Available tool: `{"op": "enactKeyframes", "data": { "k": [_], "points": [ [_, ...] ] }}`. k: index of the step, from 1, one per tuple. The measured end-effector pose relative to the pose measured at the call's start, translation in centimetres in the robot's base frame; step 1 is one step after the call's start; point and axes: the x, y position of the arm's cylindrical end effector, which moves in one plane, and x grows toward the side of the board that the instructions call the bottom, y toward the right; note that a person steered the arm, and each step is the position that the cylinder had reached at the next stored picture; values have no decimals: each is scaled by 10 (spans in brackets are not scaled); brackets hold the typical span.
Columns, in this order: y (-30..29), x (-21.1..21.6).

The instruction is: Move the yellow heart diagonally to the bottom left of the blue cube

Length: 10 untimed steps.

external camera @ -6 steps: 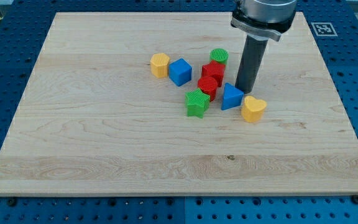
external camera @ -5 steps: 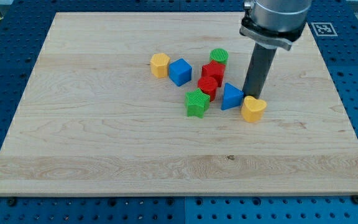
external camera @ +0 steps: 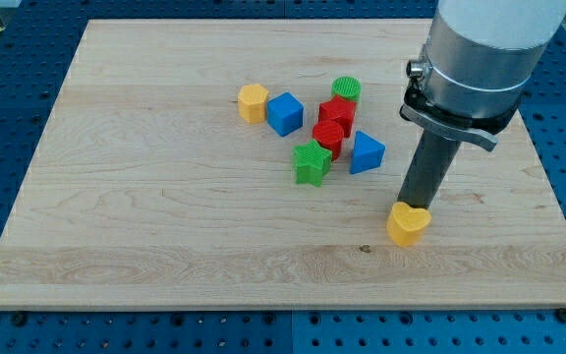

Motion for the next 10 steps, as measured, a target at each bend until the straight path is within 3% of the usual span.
{"op": "enactKeyframes", "data": {
  "k": [2, 4, 5, 8, 10],
  "points": [
    [-29, 0],
    [37, 8],
    [33, 27],
    [-72, 24],
    [-64, 43]
  ]
}}
